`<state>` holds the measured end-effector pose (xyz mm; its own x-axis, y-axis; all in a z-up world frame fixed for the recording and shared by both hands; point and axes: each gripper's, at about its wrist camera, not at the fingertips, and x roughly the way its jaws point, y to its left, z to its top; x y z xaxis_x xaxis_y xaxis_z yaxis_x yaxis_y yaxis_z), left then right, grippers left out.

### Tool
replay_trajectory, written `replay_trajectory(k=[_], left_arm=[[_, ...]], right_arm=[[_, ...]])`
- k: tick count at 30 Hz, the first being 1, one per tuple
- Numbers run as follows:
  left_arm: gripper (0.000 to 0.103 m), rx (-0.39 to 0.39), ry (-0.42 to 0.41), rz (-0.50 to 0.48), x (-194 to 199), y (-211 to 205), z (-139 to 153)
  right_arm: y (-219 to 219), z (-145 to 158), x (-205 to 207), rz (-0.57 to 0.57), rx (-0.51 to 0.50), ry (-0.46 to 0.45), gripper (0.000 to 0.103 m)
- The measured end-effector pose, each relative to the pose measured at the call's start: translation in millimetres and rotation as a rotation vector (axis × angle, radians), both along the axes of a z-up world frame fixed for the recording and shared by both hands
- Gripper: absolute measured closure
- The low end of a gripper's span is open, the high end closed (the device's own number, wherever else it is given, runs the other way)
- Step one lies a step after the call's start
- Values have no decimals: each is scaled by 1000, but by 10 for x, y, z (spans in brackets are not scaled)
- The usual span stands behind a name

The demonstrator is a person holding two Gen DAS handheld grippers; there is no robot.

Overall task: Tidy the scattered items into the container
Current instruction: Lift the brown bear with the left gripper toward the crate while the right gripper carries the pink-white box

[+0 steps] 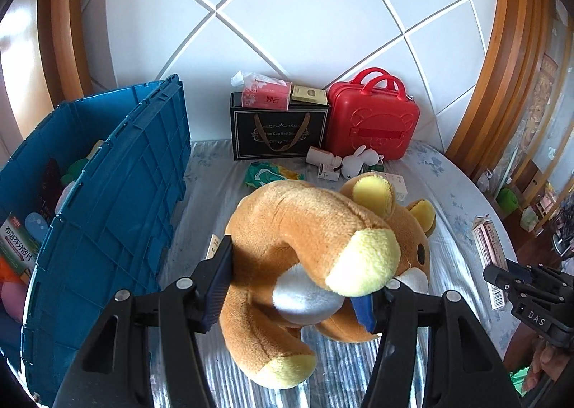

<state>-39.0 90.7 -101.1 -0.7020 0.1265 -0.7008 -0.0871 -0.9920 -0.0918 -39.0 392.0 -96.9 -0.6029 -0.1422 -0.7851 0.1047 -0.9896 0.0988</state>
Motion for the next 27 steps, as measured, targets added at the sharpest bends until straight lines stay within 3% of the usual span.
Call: replay_trajectory(k=[14,27], left_arm=[[46,34,79,-18,124,-240,552],[46,64,139,12,145,-765,946]], right_arm=[[-201,458,135,28,-32,64,75],[-782,817,36,107,-45,126,75]])
